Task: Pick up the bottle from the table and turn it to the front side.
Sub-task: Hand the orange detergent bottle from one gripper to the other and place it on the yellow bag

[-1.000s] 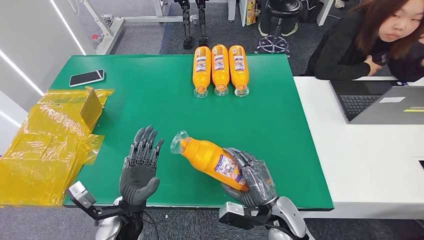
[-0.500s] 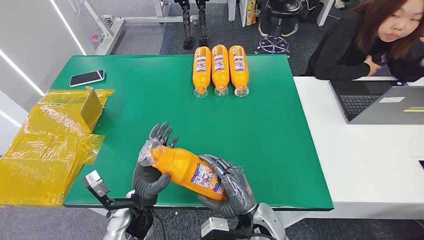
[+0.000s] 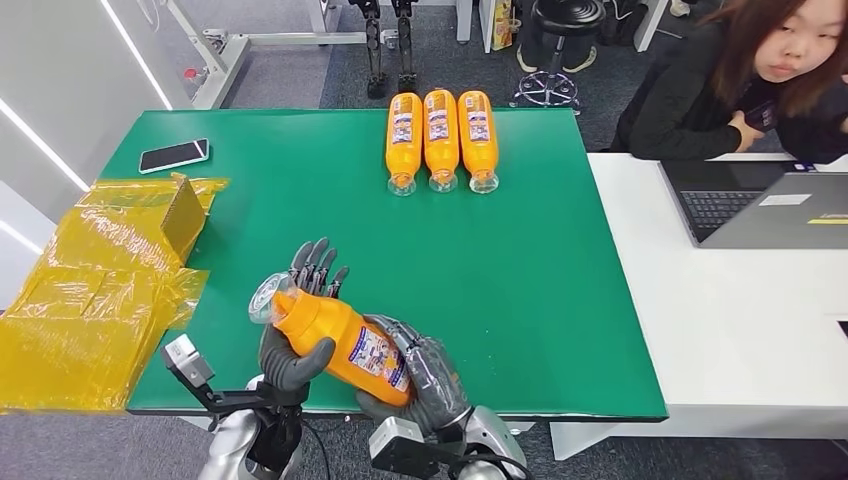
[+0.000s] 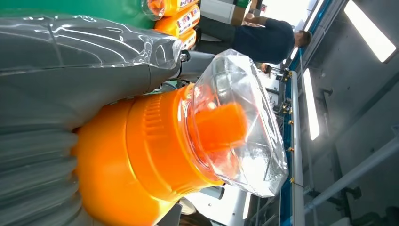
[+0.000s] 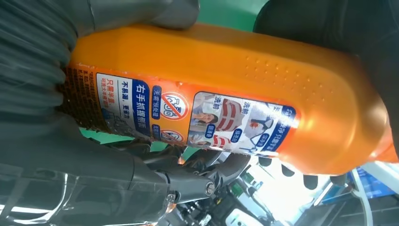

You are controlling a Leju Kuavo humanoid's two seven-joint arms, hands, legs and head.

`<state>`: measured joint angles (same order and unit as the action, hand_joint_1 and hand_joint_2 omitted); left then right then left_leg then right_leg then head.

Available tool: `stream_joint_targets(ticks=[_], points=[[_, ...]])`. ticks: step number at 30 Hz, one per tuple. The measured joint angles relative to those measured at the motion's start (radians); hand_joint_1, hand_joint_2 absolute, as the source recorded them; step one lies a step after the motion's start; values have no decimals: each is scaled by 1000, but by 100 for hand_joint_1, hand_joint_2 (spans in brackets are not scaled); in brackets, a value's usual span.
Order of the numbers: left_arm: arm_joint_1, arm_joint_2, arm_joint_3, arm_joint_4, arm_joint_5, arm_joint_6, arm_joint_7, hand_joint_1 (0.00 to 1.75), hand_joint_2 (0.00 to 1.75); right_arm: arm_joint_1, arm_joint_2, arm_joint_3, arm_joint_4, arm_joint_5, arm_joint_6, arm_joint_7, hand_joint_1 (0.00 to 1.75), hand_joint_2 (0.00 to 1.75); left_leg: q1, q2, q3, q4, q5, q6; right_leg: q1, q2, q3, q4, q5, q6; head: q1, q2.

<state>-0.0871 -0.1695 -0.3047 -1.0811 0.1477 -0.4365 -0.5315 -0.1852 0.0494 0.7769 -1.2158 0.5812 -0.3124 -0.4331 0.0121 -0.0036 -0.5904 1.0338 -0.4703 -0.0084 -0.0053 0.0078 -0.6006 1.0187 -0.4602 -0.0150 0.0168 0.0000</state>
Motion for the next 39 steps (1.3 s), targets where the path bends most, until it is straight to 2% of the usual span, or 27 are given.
stream_joint_targets(ticks=[3,7,23,25,27,29,39], points=[[12,11,2,-20,1,6,6,0,175,-8,11,9,28,-7,9,-12,175,175,0,0,0,0,0,0,0,0,0,0,0,0,0,0],[35,22,3,-49,4,10,13,175,175,-12,20,21,55,-8,17,-20,175,175,0,0,0,0,0,0,0,0,0,0,0,0,0,0],[51,32,3,-68,9,-17,16,175,175,12,3,25,69,-17,-5,-30,175,175,0,1,0,0,0,0,0,1,-1,0,0,0,0,0],[50,32,3,-67,9,-16,16,175,175,12,2,25,69,-16,-5,-30,142,175,0,1,0,0,0,0,0,1,-1,0,0,0,0,0],[49,32,3,-66,9,-14,15,175,175,12,2,25,69,-16,-5,-31,55,175,0,1,0,0,0,0,0,1,-1,0,0,0,0,0],[47,31,3,-66,10,-10,14,175,175,12,2,25,69,-17,-8,-30,0,175,0,1,0,0,0,0,0,1,-1,0,0,0,0,0],[20,31,3,-66,10,-1,10,175,175,12,2,25,70,-26,-15,-28,0,175,0,1,0,0,0,0,0,1,-1,0,0,0,0,0]])
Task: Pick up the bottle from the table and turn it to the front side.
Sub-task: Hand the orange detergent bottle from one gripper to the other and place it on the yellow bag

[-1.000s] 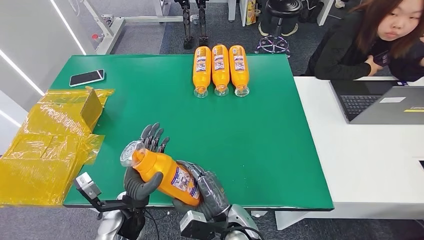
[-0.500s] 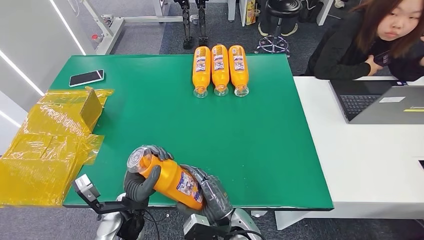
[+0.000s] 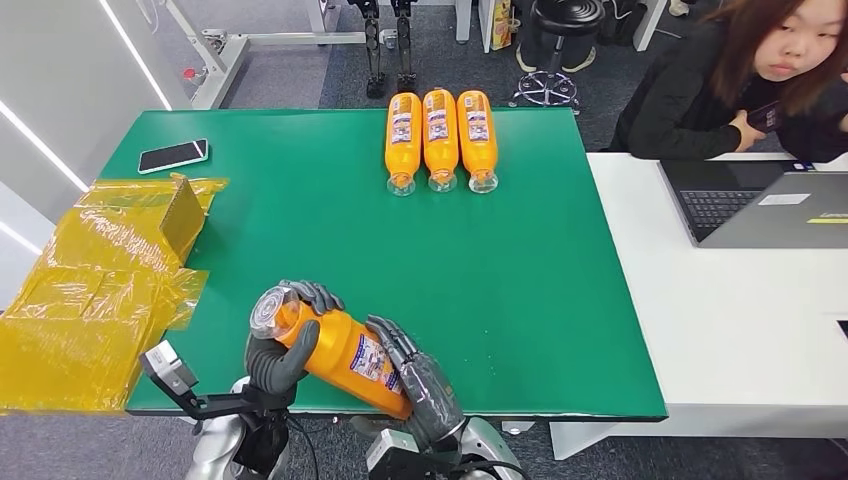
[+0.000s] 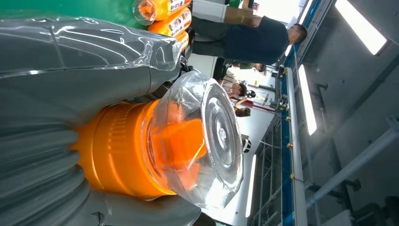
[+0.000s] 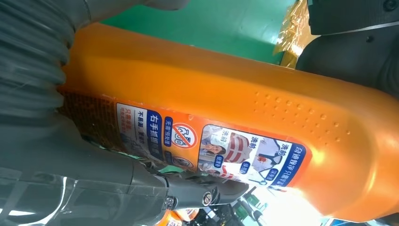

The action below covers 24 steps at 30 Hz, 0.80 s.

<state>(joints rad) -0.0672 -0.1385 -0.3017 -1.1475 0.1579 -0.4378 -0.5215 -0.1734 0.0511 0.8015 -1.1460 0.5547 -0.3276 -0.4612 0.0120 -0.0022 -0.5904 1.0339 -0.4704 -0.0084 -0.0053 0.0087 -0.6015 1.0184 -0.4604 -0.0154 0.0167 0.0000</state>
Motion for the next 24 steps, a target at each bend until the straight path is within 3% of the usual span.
stream_joint_targets(ticks=[10,12,17,21,24], points=[[-5,0,0,0,-3,40,-6,175,175,1,0,2,0,-45,-48,-35,0,175,0,0,0,0,0,0,0,0,0,0,0,0,0,0],[-8,2,0,0,-54,115,-24,175,175,1,0,6,0,-60,-67,-49,0,175,0,0,0,0,0,0,0,0,0,0,0,0,0,0],[-34,37,30,-23,-314,444,-65,175,175,4,0,19,-1,-73,-102,-78,0,175,0,0,0,0,0,0,0,0,0,1,0,-1,0,0],[-61,69,79,-48,-444,578,-65,175,175,2,0,30,-4,-74,-110,-90,0,175,1,0,0,0,1,-1,1,0,0,1,0,-1,0,0],[-81,92,113,-60,-502,625,-65,175,175,-3,0,40,-4,-94,-111,-95,0,175,1,0,0,0,1,-1,1,0,0,2,0,-1,0,0]])
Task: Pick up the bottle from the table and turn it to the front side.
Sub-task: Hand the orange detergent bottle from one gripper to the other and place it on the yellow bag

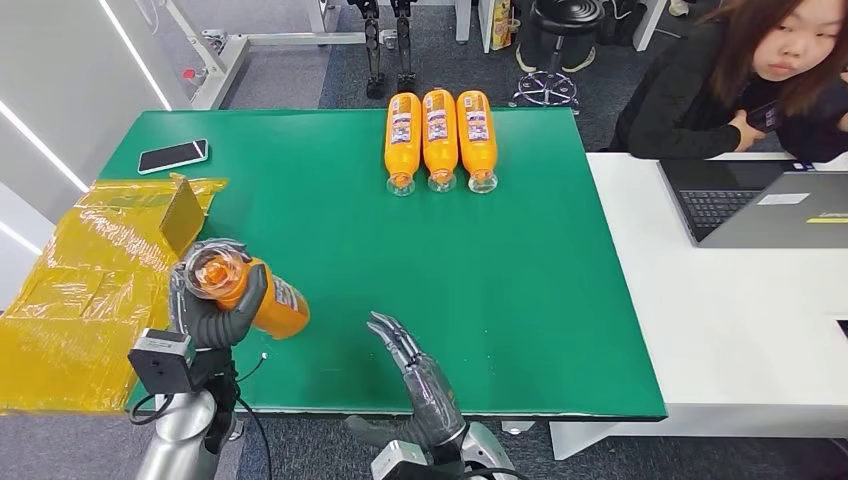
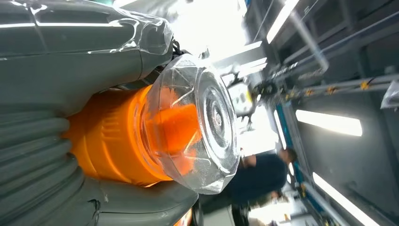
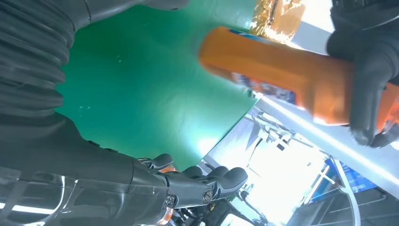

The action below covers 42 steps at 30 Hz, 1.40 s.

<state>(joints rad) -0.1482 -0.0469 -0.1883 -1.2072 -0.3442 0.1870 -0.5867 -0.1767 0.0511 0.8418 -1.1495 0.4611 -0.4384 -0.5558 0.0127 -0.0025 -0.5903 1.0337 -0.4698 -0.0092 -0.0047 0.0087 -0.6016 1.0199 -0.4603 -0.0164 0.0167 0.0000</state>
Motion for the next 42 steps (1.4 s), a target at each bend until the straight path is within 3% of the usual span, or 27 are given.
stream_joint_targets(ticks=[6,11,17,22,29,33,37,42], points=[[-22,35,47,-3,-128,100,-2,175,175,-15,0,21,11,-47,-14,-23,0,175,0,0,0,0,0,0,0,0,0,0,0,0,0,0],[-53,89,54,20,-471,326,69,175,175,-14,-4,33,24,-83,-34,-37,0,175,0,0,0,0,0,0,0,0,0,0,0,0,0,0],[-119,147,44,161,-847,481,211,175,175,-14,-14,50,35,-114,-42,-50,0,175,0,1,0,0,0,0,0,0,0,0,0,0,0,0],[-187,179,25,332,-1136,505,362,175,175,-14,-17,59,35,-122,-36,-44,0,175,0,1,0,0,1,-1,0,1,0,0,0,-1,0,0],[-271,193,-4,547,-1202,506,407,170,175,-14,-19,66,34,-122,-25,-34,0,175,0,2,0,0,1,-1,0,2,-1,0,1,-1,0,0],[-303,193,-21,624,-1218,505,429,150,175,-14,-20,67,34,-126,-21,-34,0,175,0,2,0,0,1,-1,0,2,-1,0,1,-1,0,0],[-361,193,-60,727,-1219,483,444,1,175,-14,-23,67,34,-139,-20,-34,0,175,0,2,0,0,1,-1,0,2,-1,0,1,-1,0,0],[-422,192,-91,820,-1220,429,450,0,175,-10,-27,67,34,-147,-27,-33,0,175,0,2,0,0,1,-1,0,3,-1,0,1,-2,0,0]])
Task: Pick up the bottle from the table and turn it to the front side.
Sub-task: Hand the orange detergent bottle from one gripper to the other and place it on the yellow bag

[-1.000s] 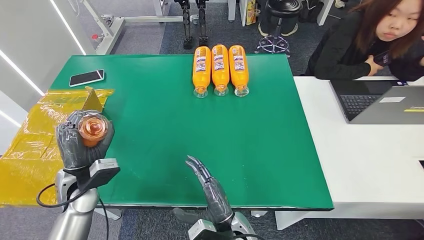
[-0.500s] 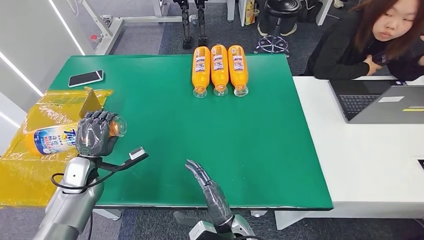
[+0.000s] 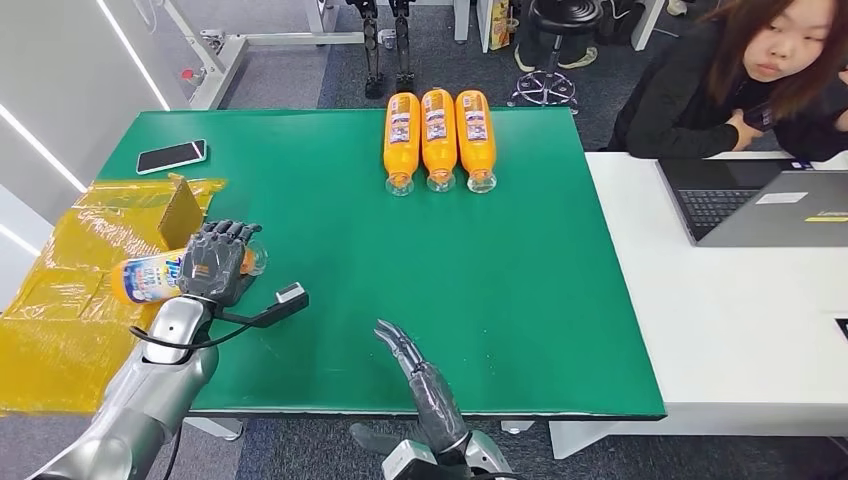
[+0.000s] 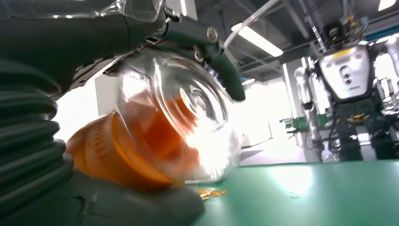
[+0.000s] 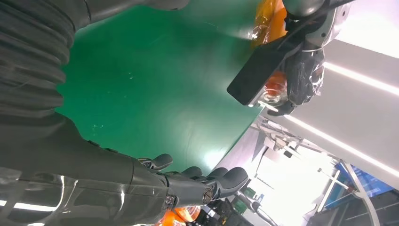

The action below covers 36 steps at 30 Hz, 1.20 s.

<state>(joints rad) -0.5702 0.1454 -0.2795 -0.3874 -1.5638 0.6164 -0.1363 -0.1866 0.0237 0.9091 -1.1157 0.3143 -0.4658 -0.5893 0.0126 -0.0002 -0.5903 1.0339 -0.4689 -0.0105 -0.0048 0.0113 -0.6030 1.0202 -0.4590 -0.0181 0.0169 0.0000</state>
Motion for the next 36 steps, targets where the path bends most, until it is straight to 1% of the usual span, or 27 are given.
stream_joint_targets(ticks=[6,13,20,24,29,34,36], points=[[-12,3,-15,45,5,-4,9,0,175,8,0,1,2,7,-17,1,0,175,0,0,0,0,0,0,0,0,-1,0,0,0,0,0],[-25,3,-20,67,4,-28,-17,0,175,23,-5,-1,0,13,-50,1,0,175,0,0,0,0,0,0,0,0,-1,0,0,0,0,0],[-43,7,-24,69,12,-27,-32,0,175,36,-12,-7,-10,24,-61,3,0,175,0,0,0,0,0,0,0,0,-1,0,0,0,0,0],[-51,17,-24,69,38,-15,-65,0,175,41,-13,-14,-10,32,-63,2,0,175,0,0,0,0,0,0,0,0,-1,0,0,0,0,0],[-61,39,-23,64,104,-14,-172,0,175,49,-13,-26,-10,32,-70,-1,0,175,0,0,0,0,0,0,0,0,-1,0,0,0,0,0],[-67,54,-22,56,125,-15,-198,0,175,54,-13,-35,-10,32,-72,-3,0,175,0,0,0,0,0,0,0,0,-1,0,0,0,0,0],[-66,57,-21,50,152,-19,-226,0,175,56,-13,-37,-10,34,-73,-3,0,175,0,0,0,0,0,0,0,0,-1,0,0,0,0,0]])
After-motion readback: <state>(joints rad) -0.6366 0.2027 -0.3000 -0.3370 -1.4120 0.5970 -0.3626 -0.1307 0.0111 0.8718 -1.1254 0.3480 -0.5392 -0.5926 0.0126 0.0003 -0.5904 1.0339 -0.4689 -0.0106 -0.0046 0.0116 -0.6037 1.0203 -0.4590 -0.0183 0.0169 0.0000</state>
